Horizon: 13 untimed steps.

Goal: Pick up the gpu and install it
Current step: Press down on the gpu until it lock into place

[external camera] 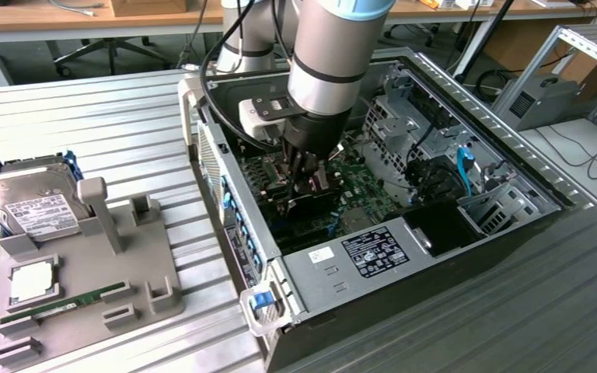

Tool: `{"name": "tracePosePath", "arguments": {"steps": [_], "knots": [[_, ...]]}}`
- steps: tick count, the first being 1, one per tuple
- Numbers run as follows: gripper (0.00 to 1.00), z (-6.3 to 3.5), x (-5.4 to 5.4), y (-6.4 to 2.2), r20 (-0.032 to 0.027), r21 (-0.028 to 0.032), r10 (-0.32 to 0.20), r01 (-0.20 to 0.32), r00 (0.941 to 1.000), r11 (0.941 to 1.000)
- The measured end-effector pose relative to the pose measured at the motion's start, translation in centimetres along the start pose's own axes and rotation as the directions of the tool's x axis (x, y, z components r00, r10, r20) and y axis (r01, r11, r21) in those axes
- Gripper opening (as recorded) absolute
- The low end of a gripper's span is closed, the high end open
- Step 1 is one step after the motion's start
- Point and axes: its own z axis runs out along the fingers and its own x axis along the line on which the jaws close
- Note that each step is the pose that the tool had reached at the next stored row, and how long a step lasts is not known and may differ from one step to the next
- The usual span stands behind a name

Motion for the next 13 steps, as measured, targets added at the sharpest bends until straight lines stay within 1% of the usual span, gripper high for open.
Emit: {"name": "tracePosePath", "arguments": {"steps": [4,8,13], "knots": [[0.11,-0.29,0.0,-0.03,0.0001,0.0,0.0,0.0,1.0,1.0],[0.11,-0.67,-0.1,-0.46,-0.0002,-0.0001,0.0,0.0,1.0,1.0],[0.11,-1.33,-0.1,-0.64,-0.0001,0.0,0.0,0.0,1.0,1.0]]}}
